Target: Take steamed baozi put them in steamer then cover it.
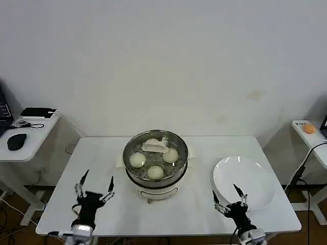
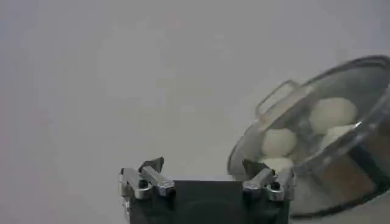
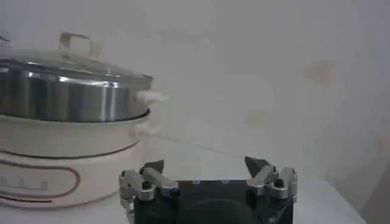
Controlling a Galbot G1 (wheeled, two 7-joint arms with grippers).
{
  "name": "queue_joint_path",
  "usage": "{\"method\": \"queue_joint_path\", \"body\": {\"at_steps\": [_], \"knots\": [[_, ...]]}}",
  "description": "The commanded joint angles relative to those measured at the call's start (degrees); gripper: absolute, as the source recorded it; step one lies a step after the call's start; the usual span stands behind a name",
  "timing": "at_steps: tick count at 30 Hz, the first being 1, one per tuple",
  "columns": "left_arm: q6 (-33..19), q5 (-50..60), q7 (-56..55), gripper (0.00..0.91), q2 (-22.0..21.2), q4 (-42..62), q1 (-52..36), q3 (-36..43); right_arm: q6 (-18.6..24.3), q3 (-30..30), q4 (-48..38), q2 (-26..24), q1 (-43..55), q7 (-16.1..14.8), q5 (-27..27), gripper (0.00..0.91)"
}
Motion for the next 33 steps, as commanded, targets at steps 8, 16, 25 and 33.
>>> {"method": "queue_joint_path", "body": {"at_steps": [8, 16, 25, 33], "knots": [[-9.83, -20.15, -3.93, 0.907, -2.41, 8.69, 6.31, -5.19, -2.98, -0.95, 3.17, -3.02, -4.79, 2.3, 5.8, 0.907], [-7.71, -19.62, -4.4, 0.907, -1.67, 8.23, 6.19, -4.96, -7.32, -1.75, 5.91, -2.7, -4.97, 4.43, 5.64, 0.907], [-8.0, -18.95, -4.24, 0.907, -2.07, 8.81, 7.87, -5.17, -9.27, -3.76, 6.77, -4.36, -3.41, 5.44, 5.83, 0.907], [-8.33, -18.78, -4.7, 0.907, -3.36, 7.94, 10.22, -5.07, -10.03, -3.95, 7.08, -9.13, -2.86, 7.14, 5.91, 0.907]]}}
